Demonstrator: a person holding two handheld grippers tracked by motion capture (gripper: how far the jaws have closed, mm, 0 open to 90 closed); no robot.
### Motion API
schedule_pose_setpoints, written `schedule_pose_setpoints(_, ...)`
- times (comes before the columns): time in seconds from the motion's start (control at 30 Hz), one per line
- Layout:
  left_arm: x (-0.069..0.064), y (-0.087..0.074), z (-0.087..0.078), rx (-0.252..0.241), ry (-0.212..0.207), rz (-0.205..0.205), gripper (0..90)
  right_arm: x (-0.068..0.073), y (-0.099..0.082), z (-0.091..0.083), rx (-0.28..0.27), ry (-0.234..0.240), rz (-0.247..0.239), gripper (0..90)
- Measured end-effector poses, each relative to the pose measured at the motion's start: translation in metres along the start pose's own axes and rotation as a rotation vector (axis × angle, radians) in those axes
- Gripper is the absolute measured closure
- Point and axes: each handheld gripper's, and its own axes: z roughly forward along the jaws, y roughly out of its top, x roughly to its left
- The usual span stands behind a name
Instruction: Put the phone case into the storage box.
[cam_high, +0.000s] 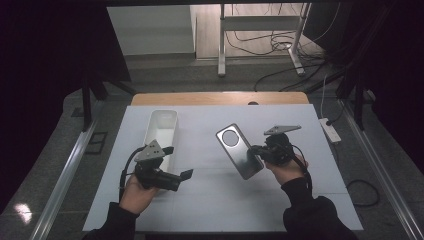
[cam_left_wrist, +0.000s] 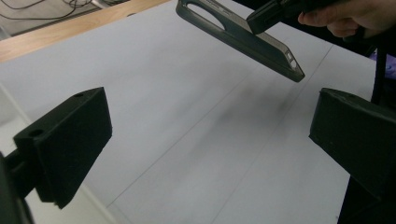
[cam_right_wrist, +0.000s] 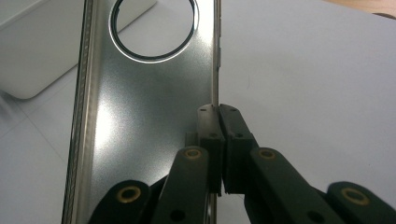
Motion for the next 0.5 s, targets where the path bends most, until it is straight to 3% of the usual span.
schedule_pose_setpoints(0.5,0.004,0.016,0.023,-0.015,-0.025,0.028,0.0,0.002,0.003,-0.004,-0.030,0.004,0.004,88.5)
